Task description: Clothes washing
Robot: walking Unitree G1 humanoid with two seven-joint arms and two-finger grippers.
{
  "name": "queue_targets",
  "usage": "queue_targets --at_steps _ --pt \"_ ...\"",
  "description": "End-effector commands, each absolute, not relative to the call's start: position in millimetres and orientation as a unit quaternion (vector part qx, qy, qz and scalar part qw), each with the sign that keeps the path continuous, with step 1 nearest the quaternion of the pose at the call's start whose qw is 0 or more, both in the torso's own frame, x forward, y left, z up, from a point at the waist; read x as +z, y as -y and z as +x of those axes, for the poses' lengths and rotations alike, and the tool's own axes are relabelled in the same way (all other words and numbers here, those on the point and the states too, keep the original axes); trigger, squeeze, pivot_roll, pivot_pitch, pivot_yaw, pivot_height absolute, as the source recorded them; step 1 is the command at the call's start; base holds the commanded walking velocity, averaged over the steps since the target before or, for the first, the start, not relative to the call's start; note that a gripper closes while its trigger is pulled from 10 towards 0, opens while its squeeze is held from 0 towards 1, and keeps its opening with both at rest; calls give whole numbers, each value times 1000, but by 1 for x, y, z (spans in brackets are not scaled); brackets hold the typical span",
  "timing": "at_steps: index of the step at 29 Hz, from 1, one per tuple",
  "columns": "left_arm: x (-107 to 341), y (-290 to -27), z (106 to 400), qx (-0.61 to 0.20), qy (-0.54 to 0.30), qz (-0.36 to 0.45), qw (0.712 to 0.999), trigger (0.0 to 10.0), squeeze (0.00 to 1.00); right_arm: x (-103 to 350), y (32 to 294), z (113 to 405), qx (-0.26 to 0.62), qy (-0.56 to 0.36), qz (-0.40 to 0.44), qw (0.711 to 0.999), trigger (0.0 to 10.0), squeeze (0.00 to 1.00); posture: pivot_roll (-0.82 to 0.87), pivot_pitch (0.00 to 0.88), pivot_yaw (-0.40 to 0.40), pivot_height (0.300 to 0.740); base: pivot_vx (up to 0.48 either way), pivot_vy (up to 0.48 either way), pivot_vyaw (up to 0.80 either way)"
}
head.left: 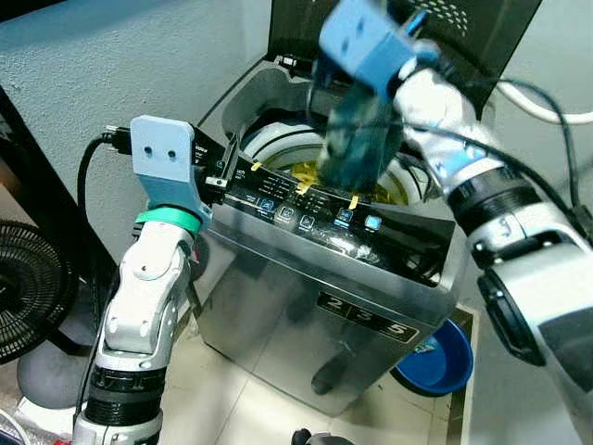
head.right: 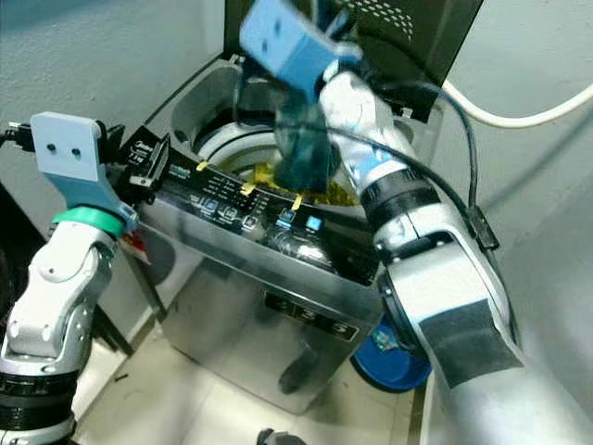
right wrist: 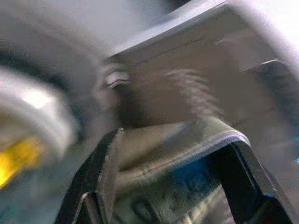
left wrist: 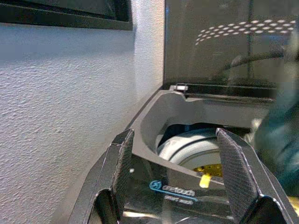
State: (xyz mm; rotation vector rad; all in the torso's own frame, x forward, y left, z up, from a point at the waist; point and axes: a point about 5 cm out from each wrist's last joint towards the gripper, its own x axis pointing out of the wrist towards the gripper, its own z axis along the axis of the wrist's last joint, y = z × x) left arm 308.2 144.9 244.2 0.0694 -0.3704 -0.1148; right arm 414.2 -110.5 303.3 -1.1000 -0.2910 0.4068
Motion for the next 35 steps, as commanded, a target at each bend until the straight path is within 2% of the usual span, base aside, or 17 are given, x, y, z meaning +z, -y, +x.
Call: queue_targets --at_steps 1,2,4,5,9,10,11,13,16,17,18,20,24,25,27,29,35 --pt "243 -147 306 -55 183 38 981 10000 0 291 117 407 286 104 -551 777 10000 0 54 0 -29 740 0 0 0" --pt "243 -147 307 -56 183 39 981 10000 0 284 126 401 340 81 -572 742 10000 0 47 0 -27 740 0 0 0" --pt "243 -147 307 -56 183 39 981 10000 0 284 126 401 340 81 -572 742 10000 0 47 0 -27 740 0 0 0" --pt "243 -147 307 -57 183 38 981 10000 0 282 135 398 367 67 -587 719 10000 0 41 0 -25 740 0 0 0" --pt "244 -146 308 -59 183 38 981 10000 0 285 146 397 366 59 -602 707 10000 0 38 0 -23 740 0 0 0" --pt "244 -144 308 -61 184 37 980 10000 0 292 156 398 351 58 -603 714 10000 0 38 0 -19 740 0 0 0" --pt "244 -143 309 -63 184 36 980 10000 0 303 167 395 350 64 -574 737 10000 0 39 0 -18 740 0 0 0" --pt "245 -143 309 -64 185 36 980 10000 0 310 174 392 360 71 -550 750 10000 0 39 0 -18 740 0 0 0" --pt "245 -143 309 -64 185 36 980 10000 0 310 174 392 360 71 -550 750 10000 0 39 0 -18 740 0 0 0" --pt "245 -144 309 -65 185 37 980 10000 0 314 176 385 388 81 -511 762 10000 0 40 0 -16 740 0 0 0" --pt "245 -144 309 -65 185 37 980 10000 0 314 176 385 388 81 -511 762 10000 0 40 0 -16 740 0 0 0" --pt "245 -145 308 -65 184 39 980 10000 0 295 181 372 459 56 -482 744 10000 0 38 0 -14 740 0 0 0" --pt "245 -145 307 -74 183 37 980 10000 0 290 185 362 506 58 -422 750 10000 0 38 0 -15 740 0 0 0" --pt "241 -138 302 -127 162 19 978 10000 0 313 188 354 525 120 -308 784 10000 0 38 0 -14 740 0 0 0" --pt "237 -132 298 -171 145 3 974 10000 0 326 191 349 534 157 -251 792 10000 0 39 0 -11 740 0 0 0" --pt "235 -129 293 -197 137 3 971 10000 0 328 192 346 543 162 -226 793 10000 0 39 0 -11 740 0 0 0" --pt "226 -126 272 -283 99 -9 954 10000 0 305 198 338 559 122 -248 782 10000 0 36 0 -5 740 0 0 0"
